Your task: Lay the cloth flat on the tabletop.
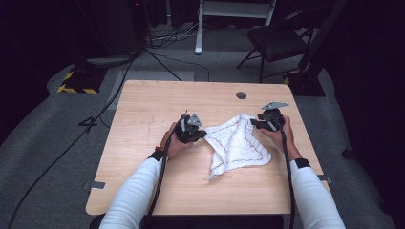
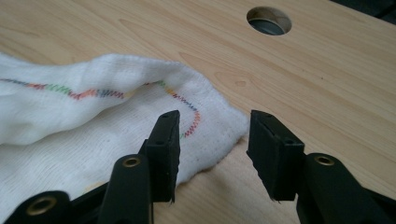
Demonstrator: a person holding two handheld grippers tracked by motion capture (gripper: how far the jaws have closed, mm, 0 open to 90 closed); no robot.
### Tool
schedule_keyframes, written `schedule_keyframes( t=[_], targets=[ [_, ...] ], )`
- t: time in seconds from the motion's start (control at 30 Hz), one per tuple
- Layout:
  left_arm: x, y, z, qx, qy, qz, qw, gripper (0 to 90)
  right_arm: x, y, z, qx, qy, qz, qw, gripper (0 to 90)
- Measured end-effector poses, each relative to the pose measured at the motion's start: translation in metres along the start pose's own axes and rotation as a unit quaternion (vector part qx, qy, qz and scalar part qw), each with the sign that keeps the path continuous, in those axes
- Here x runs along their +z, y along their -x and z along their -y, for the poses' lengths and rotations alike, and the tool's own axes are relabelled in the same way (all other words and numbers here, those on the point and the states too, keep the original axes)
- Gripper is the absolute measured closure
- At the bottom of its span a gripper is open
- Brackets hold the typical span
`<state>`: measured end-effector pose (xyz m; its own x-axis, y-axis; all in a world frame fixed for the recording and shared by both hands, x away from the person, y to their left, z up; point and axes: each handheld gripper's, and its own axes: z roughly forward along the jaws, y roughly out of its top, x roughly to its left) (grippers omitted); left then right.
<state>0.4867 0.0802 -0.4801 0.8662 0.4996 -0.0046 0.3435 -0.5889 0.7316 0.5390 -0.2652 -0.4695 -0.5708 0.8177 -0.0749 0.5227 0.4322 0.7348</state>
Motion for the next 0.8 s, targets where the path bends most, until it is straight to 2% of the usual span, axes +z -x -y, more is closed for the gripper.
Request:
schedule_keyframes(
  t=[0.03,0.13,0.17,0.27,0.43,0.5,0.57,0.67,0.7,0.77,0.8],
  targets=[
    [-0.001,-0.001,0.000,0.001,0.001,0.002,1.0000,87.3,0.007,0.001,-0.002,0.010,-0.003,0.001,0.9999,52.1],
    [-0.002,-0.001,0.000,0.001,0.003,-0.001,1.0000,87.3,0.014,0.002,-0.004,0.009,-0.011,0.009,0.9999,51.4],
    [-0.003,-0.001,0.001,0.001,0.003,-0.002,1.0000,87.3,0.021,0.002,-0.004,0.022,-0.020,0.004,0.9996,48.9],
    [-0.003,-0.001,0.001,-0.001,0.006,-0.005,1.0000,87.2,0.029,0.002,-0.005,0.024,-0.034,0.006,0.9991,47.5],
    [-0.003,-0.001,0.001,0.001,0.005,-0.005,1.0000,87.2,0.035,0.002,-0.004,0.031,-0.039,0.007,0.9988,47.4],
    [-0.002,-0.002,0.001,0.000,0.003,-0.005,1.0000,87.3,0.036,0.004,-0.003,0.045,-0.034,0.001,0.9984,48.4],
    [-0.002,-0.002,0.002,-0.001,0.003,-0.007,1.0000,87.2,0.036,0.005,-0.002,0.048,-0.033,-0.004,0.9983,49.3],
    [-0.002,-0.002,0.002,0.000,0.001,-0.006,1.0000,87.2,0.036,0.006,-0.001,0.053,-0.030,-0.011,0.9981,52.9],
    [-0.002,-0.002,0.002,-0.002,0.002,-0.008,1.0000,87.3,0.035,0.005,-0.002,0.053,-0.029,-0.016,0.9980,60.5],
    [-0.002,-0.002,0.002,-0.005,0.004,-0.008,0.9999,87.3,0.035,0.004,-0.001,0.053,-0.029,-0.022,0.9980,67.5],
    [-0.003,-0.003,0.003,-0.005,0.004,-0.007,1.0000,87.3,0.035,0.004,-0.001,0.053,-0.029,-0.022,0.9980,67.5]
  ],
)
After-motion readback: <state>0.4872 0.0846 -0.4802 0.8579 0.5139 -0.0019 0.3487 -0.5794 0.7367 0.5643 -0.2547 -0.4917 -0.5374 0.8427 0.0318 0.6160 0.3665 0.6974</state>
